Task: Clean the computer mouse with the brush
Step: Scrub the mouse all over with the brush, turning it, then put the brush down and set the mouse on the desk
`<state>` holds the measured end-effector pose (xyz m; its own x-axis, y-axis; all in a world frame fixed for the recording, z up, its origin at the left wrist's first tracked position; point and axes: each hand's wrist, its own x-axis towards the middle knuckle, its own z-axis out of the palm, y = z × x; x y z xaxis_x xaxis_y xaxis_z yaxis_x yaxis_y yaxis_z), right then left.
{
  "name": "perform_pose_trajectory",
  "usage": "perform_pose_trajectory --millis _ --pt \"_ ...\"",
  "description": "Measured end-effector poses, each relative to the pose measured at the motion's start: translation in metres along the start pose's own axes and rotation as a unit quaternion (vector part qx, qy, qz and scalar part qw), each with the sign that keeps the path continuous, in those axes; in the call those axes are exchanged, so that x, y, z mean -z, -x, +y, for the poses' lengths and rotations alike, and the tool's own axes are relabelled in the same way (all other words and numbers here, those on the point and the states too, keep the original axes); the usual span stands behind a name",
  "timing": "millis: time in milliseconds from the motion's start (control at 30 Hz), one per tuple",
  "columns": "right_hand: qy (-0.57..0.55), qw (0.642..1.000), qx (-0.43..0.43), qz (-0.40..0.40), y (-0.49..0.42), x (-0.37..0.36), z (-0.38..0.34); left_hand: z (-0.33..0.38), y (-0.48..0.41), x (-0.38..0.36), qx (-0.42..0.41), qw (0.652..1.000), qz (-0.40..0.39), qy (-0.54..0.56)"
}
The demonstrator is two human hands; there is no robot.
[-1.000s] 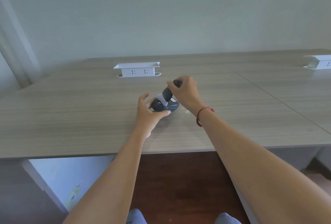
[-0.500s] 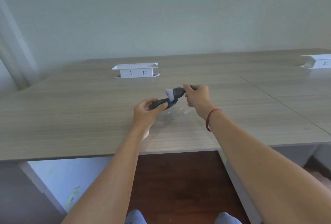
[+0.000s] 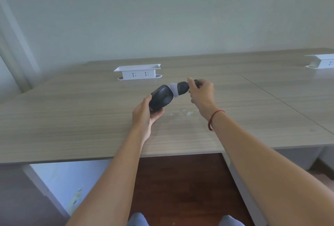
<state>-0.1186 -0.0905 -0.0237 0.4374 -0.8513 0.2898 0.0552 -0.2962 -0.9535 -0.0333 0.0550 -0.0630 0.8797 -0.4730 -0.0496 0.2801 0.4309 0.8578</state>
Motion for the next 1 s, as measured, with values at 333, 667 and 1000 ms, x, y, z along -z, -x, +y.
perform_pose_trajectory --millis 333,667,1000 --pt "-0.025 0.980 0.013 -0.196 0.012 -0.015 -0.017 0.001 -0.004 0.003 0.047 0.998 -0.033 0.037" --pt "-0.025 0.981 -0.001 -0.193 0.009 -0.015 -0.014 -0.003 -0.006 0.003 0.040 0.998 -0.037 -0.036" --pt "0.080 0.996 0.032 -0.039 0.010 0.017 0.007 -0.008 0.001 0.001 -0.021 0.994 0.019 -0.102"
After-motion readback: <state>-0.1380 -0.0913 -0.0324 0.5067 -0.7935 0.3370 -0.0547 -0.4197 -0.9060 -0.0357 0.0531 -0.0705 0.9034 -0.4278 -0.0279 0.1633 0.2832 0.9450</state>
